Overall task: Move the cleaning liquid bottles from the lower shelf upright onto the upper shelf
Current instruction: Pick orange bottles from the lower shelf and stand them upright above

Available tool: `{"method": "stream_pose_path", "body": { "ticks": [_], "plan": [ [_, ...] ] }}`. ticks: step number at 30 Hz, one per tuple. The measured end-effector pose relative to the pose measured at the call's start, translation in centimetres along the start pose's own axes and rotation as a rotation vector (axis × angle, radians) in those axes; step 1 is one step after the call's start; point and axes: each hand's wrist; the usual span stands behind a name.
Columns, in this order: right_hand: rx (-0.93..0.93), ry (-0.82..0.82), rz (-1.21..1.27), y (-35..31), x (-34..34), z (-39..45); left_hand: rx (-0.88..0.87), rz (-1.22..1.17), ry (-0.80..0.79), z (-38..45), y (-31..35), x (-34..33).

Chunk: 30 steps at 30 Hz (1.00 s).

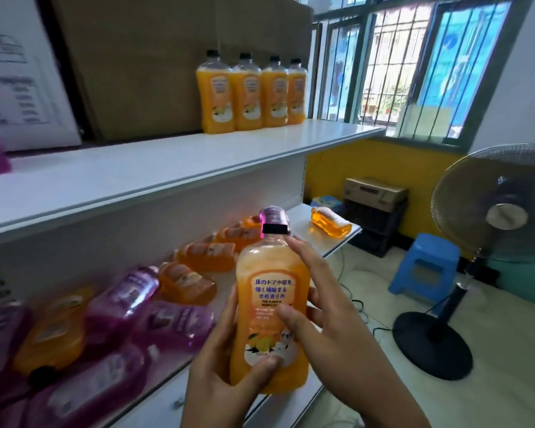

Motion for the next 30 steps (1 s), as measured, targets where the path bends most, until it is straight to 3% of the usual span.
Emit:
{"method": "stream_pose_path", "body": {
  "ticks": [5,11,17,21,26,30],
  "plan": [
    [0.004,0.002,-0.027,1.1,7.4,3.6,-0.034,0.002,-0.045,6.0,0.2,-5.5],
    [0.05,0.012,-0.16,1.3,14.8,10.8,-0.21,0.073,-0.125,15.8,1.3,-10.3],
    [0.214,0.248,-0.086,2.6,21.2,19.4,-0.446,0.359,-0.164,27.7,2.8,-14.5],
    [0.306,0.295,-0.09,3.4,24.7,25.5,-0.533,0.486,-0.148,34.9,4.1,-16.6],
    [0.408,0.309,-0.2,5.8,27.1,31.7,-0.566,0.651,-0.072,41.0,4.5,-18.0],
    [0.437,0.283,-0.34,7.4,27.6,35.0,-0.409,0.681,-0.061,43.3,3.9,-17.7]
  ]
}}
Point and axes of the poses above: each hand's wrist, its own z-axis towards the middle knuckle, its own x-axis out of the back of the hand, y = z × x, and after that the axes turned 4 degrees about -y, right-handed
